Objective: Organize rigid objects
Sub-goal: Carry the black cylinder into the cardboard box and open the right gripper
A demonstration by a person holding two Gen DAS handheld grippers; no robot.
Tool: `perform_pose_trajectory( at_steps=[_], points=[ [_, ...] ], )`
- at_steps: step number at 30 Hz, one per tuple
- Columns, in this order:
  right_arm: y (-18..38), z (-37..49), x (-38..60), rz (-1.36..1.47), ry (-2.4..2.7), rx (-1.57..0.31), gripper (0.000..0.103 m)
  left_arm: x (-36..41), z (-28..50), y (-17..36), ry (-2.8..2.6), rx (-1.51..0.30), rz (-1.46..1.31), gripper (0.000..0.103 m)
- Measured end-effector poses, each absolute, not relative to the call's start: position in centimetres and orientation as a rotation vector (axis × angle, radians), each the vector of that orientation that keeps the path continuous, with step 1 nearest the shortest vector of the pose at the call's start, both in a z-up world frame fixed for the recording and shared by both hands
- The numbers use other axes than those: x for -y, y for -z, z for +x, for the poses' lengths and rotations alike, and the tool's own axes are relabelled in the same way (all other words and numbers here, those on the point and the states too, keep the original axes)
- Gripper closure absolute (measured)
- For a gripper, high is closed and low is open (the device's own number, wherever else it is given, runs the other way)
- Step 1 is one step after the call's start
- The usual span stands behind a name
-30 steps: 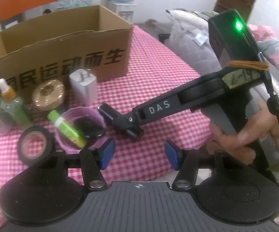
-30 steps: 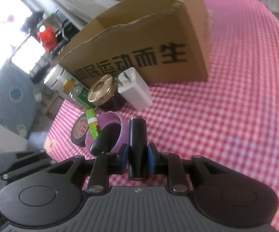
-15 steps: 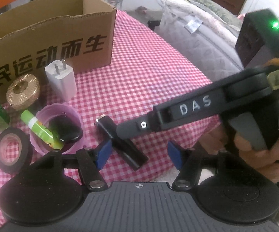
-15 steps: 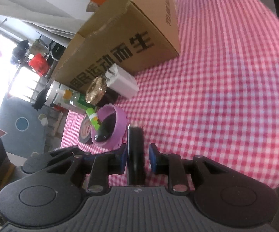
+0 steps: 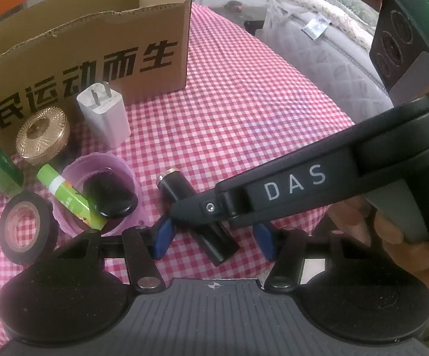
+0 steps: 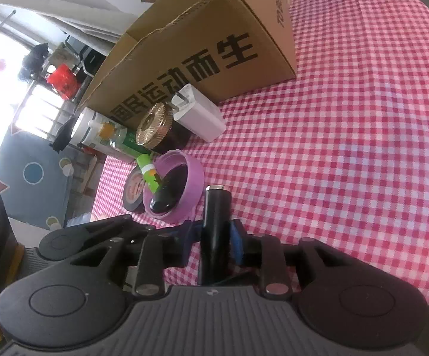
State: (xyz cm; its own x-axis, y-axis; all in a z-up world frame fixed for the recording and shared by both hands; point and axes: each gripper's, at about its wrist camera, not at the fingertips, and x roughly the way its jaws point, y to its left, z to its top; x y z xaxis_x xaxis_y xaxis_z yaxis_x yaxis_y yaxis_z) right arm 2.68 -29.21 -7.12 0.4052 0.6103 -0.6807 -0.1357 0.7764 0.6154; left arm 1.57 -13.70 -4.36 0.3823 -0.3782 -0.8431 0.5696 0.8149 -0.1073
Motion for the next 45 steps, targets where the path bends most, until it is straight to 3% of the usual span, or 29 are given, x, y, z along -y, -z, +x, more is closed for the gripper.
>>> perform_pose_trajectory(
  at_steps=[5, 12, 27, 35, 45],
  points=[
    [7.7, 2.2, 30.0, 0.583, -0.518, -1.027, 0.07, 13.4, 1.5, 4.3, 0.586, -0.985, 0.215, 0.054],
    [8.0, 1.5, 31.3, 0.671, -0.511, -0.979, 0.07, 13.9, 0.8, 3.6, 0.58, -0.925, 0.246, 0.054],
    [-3.2, 1.9, 28.6, 0.48, -0.6, -0.746, 0.07, 11.6, 0.7, -5.5, 0.477, -0.657, 0.196, 0.054],
    [-8.6, 7.0, 25.6, 0.42, -0.701, -0.718, 0.071, 9.8, 4.9, -9.4, 0.361, -0.607, 0.143, 0.054],
    [-10.7, 16.2, 24.5, 0.474, -0.749, -0.816, 0.071, 8.3, 12.4, -10.9, 0.306, -0.688, 0.085, 0.054]
  ],
)
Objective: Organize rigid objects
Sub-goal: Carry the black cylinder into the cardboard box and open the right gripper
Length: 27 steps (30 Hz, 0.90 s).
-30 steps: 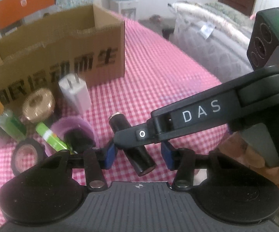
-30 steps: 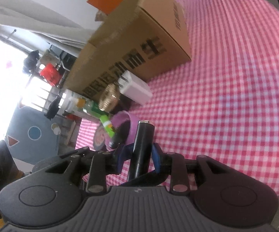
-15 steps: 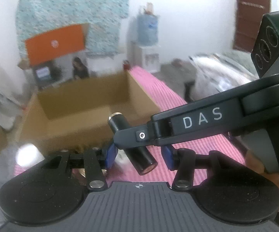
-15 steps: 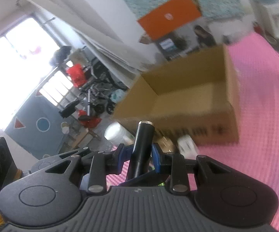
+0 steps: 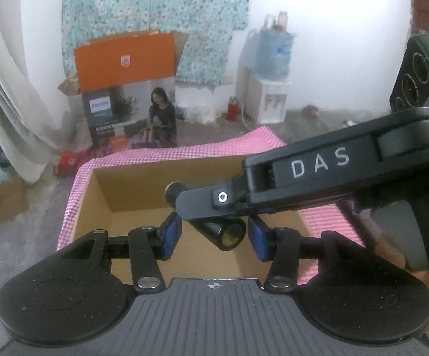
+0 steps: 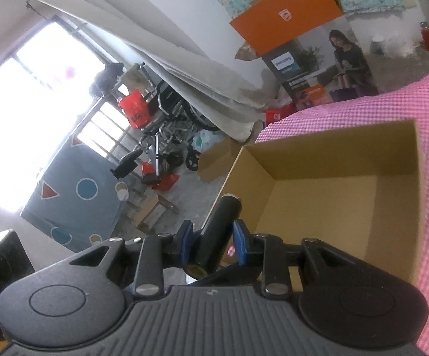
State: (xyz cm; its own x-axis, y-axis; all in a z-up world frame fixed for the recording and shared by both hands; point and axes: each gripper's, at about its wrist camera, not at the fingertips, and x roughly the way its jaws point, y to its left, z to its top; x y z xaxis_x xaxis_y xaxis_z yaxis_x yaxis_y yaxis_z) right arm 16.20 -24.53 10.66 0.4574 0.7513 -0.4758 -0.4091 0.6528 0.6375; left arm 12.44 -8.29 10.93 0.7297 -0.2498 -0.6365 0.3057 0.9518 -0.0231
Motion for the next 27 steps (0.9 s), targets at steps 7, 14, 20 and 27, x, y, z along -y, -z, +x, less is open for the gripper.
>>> perform_pose_trajectory(
  at_steps=[7, 14, 20, 27],
  points=[
    [-6.3, 23.4, 22.2, 0.55, -0.736, -0.985, 0.071, 6.8, 18.3, -7.8, 0.258, -0.843, 0.117, 0.054],
    [-1.6, 29.0, 19.0, 0.569, -0.698, -1.141, 0.071, 4.5, 23.4, -4.4, 0.207, -0.99, 0.102, 0.054],
    [1.1, 32.2, 16.8, 0.596, -0.677, -1.217, 0.071, 3.3, 24.8, -3.4, 0.144, -1.01, 0.113, 0.045],
    [1.9, 32.7, 16.7, 0.592, -0.641, -1.23, 0.071, 2.0, 23.9, -4.7, 0.119, -0.944, 0.09, 0.033]
  ],
)
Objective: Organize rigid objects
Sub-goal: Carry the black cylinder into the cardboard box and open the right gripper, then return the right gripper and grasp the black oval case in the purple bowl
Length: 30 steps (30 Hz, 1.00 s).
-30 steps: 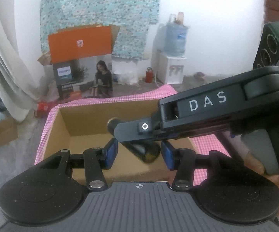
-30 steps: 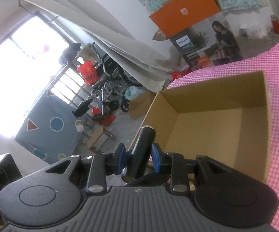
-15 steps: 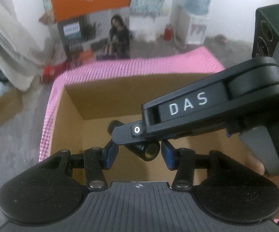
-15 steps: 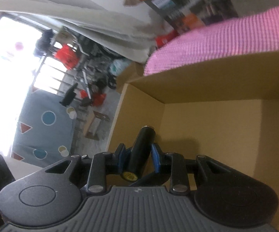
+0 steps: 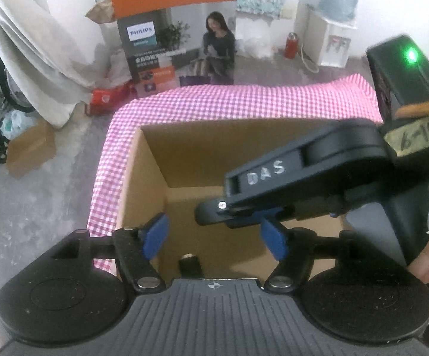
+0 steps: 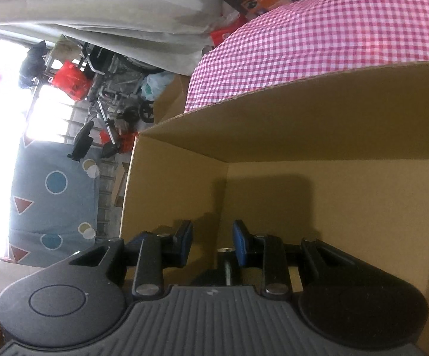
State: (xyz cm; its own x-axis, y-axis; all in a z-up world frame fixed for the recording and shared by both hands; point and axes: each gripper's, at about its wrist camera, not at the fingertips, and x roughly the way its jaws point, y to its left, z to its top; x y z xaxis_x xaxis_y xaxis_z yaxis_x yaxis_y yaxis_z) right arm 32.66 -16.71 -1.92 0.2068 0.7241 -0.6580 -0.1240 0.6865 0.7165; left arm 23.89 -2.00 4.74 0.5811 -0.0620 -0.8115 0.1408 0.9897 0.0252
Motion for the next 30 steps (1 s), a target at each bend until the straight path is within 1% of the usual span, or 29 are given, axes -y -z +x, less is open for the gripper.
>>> perform_pose_trajectory(
  at_steps=[4, 9, 11, 12, 13, 14, 15, 17, 20, 21, 25, 27, 30],
  points=[
    [0.7, 31.5, 18.4, 0.604, -0.634, -1.195, 0.07, 1.5, 23.2, -5.9, 0.133, -0.912, 0.052, 0.032],
    [-2.3, 29.0, 21.4, 0.639, -0.647, -1.12, 0.069, 1.6, 20.1, -8.2, 0.175, -0.839, 0.003, 0.024],
    [-3.7, 27.6, 22.6, 0.644, -0.66, -1.079, 0.062, 1.5, 18.8, -9.2, 0.194, -0.799, -0.018, 0.02],
    [-4.6, 26.6, 23.3, 0.645, -0.668, -1.054, 0.056, 1.5, 17.9, -9.9, 0.204, -0.773, -0.032, 0.017],
    [-5.5, 25.4, 23.9, 0.643, -0.676, -1.021, 0.052, 1.6, 16.7, -10.6, 0.216, -0.743, -0.048, 0.013],
    [-6.5, 24.0, 24.7, 0.64, -0.689, -0.983, 0.051, 1.6, 15.7, -11.1, 0.232, -0.715, -0.065, 0.007],
    [-7.2, 22.7, 25.4, 0.638, -0.701, -0.95, 0.05, 1.6, 14.8, -11.5, 0.252, -0.692, -0.081, 0.004],
    [-8.5, 20.0, 26.9, 0.64, -0.721, -0.893, 0.05, 1.9, 12.7, -12.1, 0.294, -0.663, -0.11, 0.003],
    [-9.9, 15.5, 28.6, 0.63, -0.739, -0.817, 0.041, 2.7, 9.9, -12.2, 0.328, -0.627, -0.137, 0.001],
    [-10.0, 14.0, 29.1, 0.621, -0.743, -0.795, 0.038, 3.0, 9.0, -12.0, 0.332, -0.614, -0.137, 0.0],
    [-9.0, 8.8, 30.4, 0.577, -0.732, -0.743, 0.035, 3.8, 6.0, -9.9, 0.357, -0.631, -0.139, 0.0],
    [-7.4, 6.7, 31.1, 0.577, -0.705, -0.74, 0.032, 3.6, 4.8, -8.1, 0.417, -0.658, -0.158, 0.0],
    [-4.2, 4.9, 31.0, 0.592, -0.644, -0.777, 0.032, 3.1, 3.7, -5.0, 0.436, -0.737, -0.171, 0.0]
  ],
)
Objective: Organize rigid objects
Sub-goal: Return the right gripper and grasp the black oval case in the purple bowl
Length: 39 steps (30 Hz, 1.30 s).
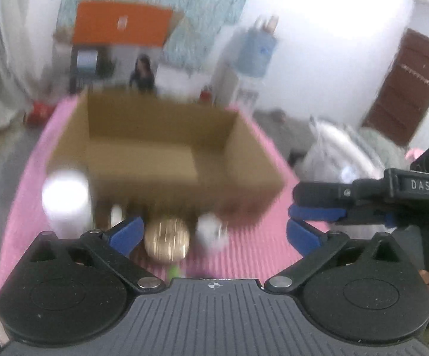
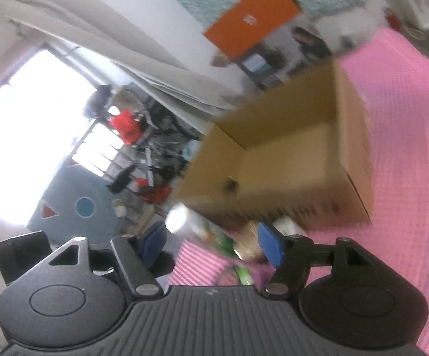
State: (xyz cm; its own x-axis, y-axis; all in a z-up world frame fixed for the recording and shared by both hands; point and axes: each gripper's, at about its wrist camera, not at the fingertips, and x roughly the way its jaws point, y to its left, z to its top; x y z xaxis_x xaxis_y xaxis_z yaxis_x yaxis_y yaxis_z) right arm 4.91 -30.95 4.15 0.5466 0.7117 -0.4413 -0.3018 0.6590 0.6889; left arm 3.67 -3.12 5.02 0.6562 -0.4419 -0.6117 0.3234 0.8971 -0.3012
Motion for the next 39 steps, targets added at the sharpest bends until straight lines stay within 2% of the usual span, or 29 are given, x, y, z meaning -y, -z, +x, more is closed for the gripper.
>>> perform_pose_trajectory(
  at_steps=[8, 13, 18, 22, 28, 30, 39],
  points=[
    [1.5, 3.0, 31.4, 0.63, -0.564, -0.826, 0.035, 2.6, 1.1, 1.1, 0.376, -0.825, -0.11, 0.0],
    [2.9, 2.9, 29.6, 0.639, -0.596, -0.868, 0.043, 2.9, 0.9, 2.1, 0.359, -0.814, -0.133, 0.001],
    [3.2, 3.6, 28.5, 0.614, -0.611, -0.881, 0.049, 3.6, 0.7, 2.2, 0.382, -0.792, -0.1, 0.009],
    [4.1, 3.9, 28.5, 0.657, -0.599, -0.905, 0.057, 4.3, 0.4, 2.4, 0.421, -0.772, -0.057, 0.011],
    [5.9, 3.9, 29.0, 0.741, -0.586, -0.964, 0.066, 5.1, 0.2, 2.7, 0.482, -0.783, -0.048, 0.031],
    [6.3, 3.8, 29.1, 0.766, -0.589, -0.979, 0.067, 5.5, 0.2, 2.8, 0.499, -0.789, -0.041, 0.041],
    [6.8, 3.3, 28.4, 0.842, -0.631, -1.008, 0.07, 6.5, 0.7, 3.6, 0.526, -0.82, -0.032, 0.055]
  ],
)
